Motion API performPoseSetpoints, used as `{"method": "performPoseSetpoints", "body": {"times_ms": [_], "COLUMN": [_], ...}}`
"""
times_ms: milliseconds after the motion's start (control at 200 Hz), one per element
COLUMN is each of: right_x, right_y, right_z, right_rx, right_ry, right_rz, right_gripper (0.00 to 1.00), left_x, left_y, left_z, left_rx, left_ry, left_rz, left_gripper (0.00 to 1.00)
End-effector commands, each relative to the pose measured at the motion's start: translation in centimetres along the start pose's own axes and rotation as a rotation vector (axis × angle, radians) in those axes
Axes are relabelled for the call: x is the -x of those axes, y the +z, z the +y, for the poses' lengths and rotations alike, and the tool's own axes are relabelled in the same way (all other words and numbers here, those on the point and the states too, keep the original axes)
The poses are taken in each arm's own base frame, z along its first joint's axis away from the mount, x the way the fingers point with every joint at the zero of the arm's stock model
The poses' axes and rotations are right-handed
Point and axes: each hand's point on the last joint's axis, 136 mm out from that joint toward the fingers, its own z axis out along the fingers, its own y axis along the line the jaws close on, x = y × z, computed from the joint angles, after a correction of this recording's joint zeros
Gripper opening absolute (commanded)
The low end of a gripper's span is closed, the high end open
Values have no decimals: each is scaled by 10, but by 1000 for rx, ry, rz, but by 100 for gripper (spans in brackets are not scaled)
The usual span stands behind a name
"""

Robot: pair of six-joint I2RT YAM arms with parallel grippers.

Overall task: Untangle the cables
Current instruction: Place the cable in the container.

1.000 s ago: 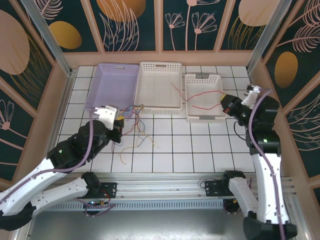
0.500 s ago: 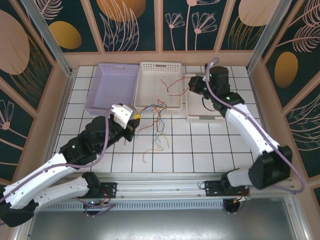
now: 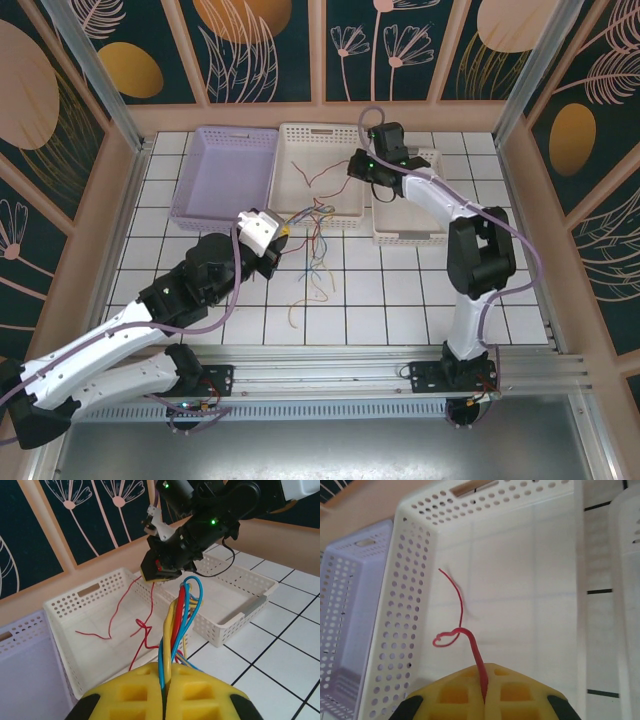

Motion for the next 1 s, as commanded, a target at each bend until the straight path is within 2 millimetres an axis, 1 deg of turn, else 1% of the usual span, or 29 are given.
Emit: {"method": "performPoseSetpoints", "body": {"times_ms": [0, 90, 130, 210, 270, 340, 405, 475, 571, 616, 661, 706, 766, 826, 886, 996], "right_x": [14, 14, 11, 4, 0, 0, 1, 7, 20, 29, 33, 37, 35, 23, 3, -50], "right_y": [-17, -15, -11, 1, 8, 12, 10, 3, -17, -33, -47, -66, -92, -119, -142, -172], "right_z": [37, 41, 40, 40, 37, 33, 37, 43, 57, 65, 73, 82, 88, 93, 95, 99], "right_rx": [68, 60, 46, 16, -13, -32, -22, -9, 19, 35, 57, 87, 114, 166, 214, 335], "right_ry": [-82, -88, -92, -107, -107, -101, -105, -111, -131, -142, -154, -171, -182, -198, -202, -218], "right_rz": [-34, -26, -9, 27, 52, 65, 66, 55, 19, -10, -29, -52, -77, -94, -93, -59], "right_gripper": [3, 3, 2, 3, 10, 19, 26, 32, 43, 48, 50, 51, 53, 56, 58, 61], "left_x": [12, 8, 7, 6, 4, 0, -2, -4, -7, -8, -9, -8, -10, -9, -7, -5], "left_y": [-1, -1, -1, -2, -2, -1, -1, -2, -1, -1, -1, -2, -2, -4, -6, -8], "left_z": [6, 7, 7, 7, 6, 5, 5, 6, 6, 8, 9, 10, 13, 16, 18, 18], "left_rx": [26, 24, 22, 16, 9, 3, 3, 7, 13, 18, 22, 28, 44, 61, 67, 61], "left_ry": [1, -6, -13, -25, -33, -37, -39, -42, -45, -46, -49, -56, -63, -71, -83, -99], "left_rz": [-65, -62, -65, -69, -70, -62, -58, -57, -53, -51, -52, -56, -55, -60, -71, -85], "left_gripper": [0, 0, 0, 0, 0, 0, 0, 0, 0, 0, 0, 0, 0, 0, 0, 0]}}
